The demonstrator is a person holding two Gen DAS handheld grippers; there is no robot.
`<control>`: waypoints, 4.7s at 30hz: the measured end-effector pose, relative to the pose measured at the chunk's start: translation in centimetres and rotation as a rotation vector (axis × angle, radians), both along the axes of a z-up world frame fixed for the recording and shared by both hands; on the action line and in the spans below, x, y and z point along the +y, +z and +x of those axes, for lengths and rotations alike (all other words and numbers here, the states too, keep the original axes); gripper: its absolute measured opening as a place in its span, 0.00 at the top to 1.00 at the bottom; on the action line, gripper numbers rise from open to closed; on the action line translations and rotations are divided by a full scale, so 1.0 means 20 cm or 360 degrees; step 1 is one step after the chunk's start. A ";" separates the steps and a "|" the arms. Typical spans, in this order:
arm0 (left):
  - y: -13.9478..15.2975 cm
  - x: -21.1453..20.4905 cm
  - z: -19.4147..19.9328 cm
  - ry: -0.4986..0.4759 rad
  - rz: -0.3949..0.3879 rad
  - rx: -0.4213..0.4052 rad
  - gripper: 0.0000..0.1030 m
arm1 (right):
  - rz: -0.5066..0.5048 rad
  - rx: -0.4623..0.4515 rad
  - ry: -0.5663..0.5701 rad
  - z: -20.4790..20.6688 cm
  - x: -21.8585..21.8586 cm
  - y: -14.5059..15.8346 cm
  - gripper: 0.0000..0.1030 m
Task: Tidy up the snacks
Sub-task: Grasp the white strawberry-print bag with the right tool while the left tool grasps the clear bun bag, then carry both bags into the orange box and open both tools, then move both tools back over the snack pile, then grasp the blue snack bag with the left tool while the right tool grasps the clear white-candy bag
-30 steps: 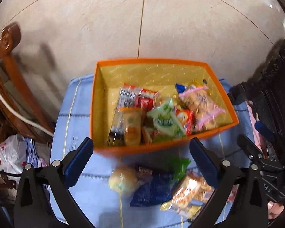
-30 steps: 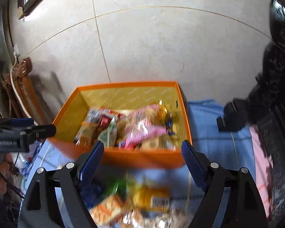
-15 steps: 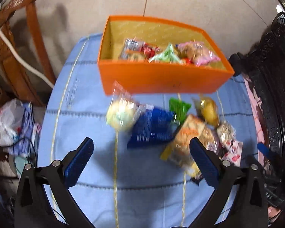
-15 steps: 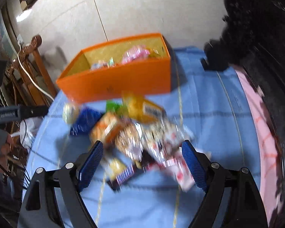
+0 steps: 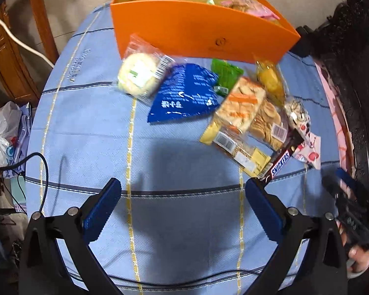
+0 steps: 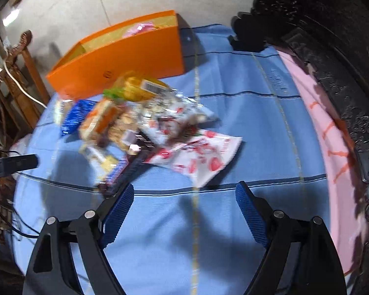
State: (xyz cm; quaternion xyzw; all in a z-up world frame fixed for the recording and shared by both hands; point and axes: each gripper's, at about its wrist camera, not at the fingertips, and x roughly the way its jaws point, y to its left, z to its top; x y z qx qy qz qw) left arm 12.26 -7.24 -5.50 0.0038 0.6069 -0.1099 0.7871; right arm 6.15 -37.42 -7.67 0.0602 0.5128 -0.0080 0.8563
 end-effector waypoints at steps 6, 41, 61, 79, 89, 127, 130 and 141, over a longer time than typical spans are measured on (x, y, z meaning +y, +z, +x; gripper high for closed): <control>-0.02 0.00 0.03 -0.0004 0.0035 0.0004 0.04 | -0.0008 0.0069 0.0066 0.10 -0.06 -0.09 0.17; -0.19 0.13 0.75 0.0178 0.0189 0.0016 0.04 | 0.0289 0.0200 0.0224 0.09 -0.06 -0.04 0.71; -0.16 0.19 0.64 0.0096 0.0261 -0.0106 0.45 | 0.0381 0.0007 0.0260 0.03 0.08 0.22 0.71; 0.43 0.28 0.58 0.0217 -0.0179 -0.0205 0.45 | 0.0296 -0.0298 0.0530 0.55 0.34 0.53 0.71; 0.50 -0.01 1.08 0.0178 -0.0257 -0.0242 0.42 | 0.0175 -0.0381 0.0477 1.15 0.40 0.55 0.71; -0.23 -0.14 0.64 0.0101 0.0132 0.0171 0.04 | 0.0121 -0.0108 0.0023 0.20 -0.06 0.10 0.11; -0.28 -0.16 0.66 0.0100 0.0138 0.0183 0.04 | 0.0122 -0.0090 0.0001 0.20 -0.08 0.08 0.11; -0.31 -0.12 0.60 0.0040 0.0102 0.0094 0.47 | 0.0188 0.0015 -0.0207 0.37 -0.10 -0.04 0.11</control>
